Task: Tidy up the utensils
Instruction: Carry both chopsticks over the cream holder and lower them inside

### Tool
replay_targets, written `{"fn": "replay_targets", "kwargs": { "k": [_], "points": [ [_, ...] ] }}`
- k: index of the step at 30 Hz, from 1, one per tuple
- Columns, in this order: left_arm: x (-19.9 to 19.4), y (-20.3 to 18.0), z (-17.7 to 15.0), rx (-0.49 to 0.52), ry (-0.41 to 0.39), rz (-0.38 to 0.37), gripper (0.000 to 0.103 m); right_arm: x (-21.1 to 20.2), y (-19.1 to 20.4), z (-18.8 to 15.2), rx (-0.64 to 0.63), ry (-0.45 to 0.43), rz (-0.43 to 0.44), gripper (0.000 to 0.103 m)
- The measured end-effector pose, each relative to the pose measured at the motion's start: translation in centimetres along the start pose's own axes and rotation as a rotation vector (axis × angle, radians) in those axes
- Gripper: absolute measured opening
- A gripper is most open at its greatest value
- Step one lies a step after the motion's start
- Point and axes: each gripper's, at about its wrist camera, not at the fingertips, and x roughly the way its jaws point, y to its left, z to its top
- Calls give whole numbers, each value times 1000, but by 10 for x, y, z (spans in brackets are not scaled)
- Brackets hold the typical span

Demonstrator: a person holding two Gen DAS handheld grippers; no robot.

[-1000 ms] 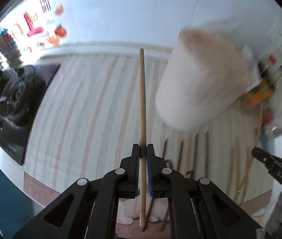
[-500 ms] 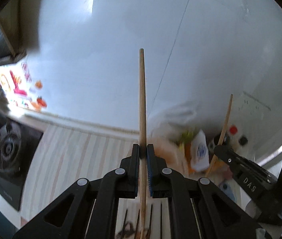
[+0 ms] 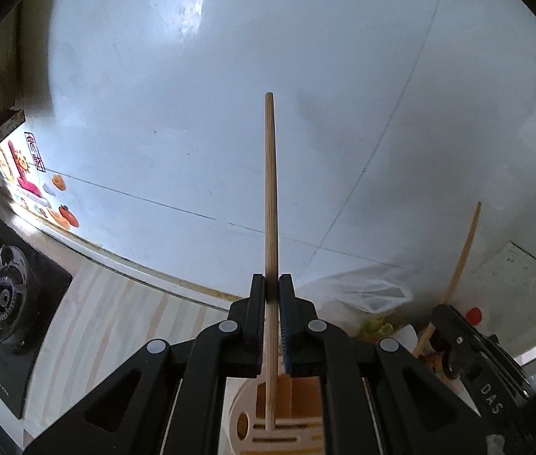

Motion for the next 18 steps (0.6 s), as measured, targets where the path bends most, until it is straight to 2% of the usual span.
{"fn": "replay_targets", "kwargs": {
  "k": [9, 18],
  "points": [
    [27, -7, -5, 0, 29, -9, 4, 18, 2, 4, 22, -43, 13, 7],
    [45, -9, -18, 27, 47, -11, 4, 28, -3, -10, 19, -15, 34, 7]
  ]
}}
